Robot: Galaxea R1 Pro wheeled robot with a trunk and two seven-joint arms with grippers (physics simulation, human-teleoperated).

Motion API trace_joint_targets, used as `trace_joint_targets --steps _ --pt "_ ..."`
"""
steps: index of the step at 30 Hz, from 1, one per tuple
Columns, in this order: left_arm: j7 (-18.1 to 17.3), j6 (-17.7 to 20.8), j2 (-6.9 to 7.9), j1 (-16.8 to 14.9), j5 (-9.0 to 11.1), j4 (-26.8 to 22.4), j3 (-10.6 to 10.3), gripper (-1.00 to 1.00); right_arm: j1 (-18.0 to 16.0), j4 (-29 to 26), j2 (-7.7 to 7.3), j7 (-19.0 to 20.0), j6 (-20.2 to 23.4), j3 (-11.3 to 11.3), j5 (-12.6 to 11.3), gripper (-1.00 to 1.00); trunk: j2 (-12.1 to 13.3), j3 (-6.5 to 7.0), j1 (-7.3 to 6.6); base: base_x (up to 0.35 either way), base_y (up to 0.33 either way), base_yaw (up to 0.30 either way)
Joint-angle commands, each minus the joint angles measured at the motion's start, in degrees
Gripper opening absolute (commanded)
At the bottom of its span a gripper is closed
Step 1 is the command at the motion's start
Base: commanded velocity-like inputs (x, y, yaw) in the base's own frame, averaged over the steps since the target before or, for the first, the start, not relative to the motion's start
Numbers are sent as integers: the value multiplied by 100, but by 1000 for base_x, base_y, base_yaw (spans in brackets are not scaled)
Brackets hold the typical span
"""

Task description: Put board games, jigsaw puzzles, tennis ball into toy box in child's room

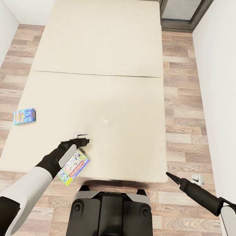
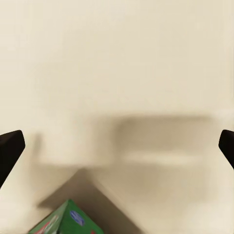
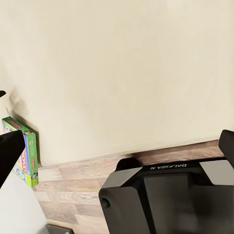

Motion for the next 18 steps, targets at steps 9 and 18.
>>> trace_joint_targets --steps 9,18 --pt "56 6 15 -3 60 -10 -25 100 3 -3 1 27 33 -9 13 100 -9 -6 3 0 0 0" --pt "56 5 17 -3 60 -10 -27 100 13 -3 1 27 33 -12 13 100 -9 -6 3 0 0 0"
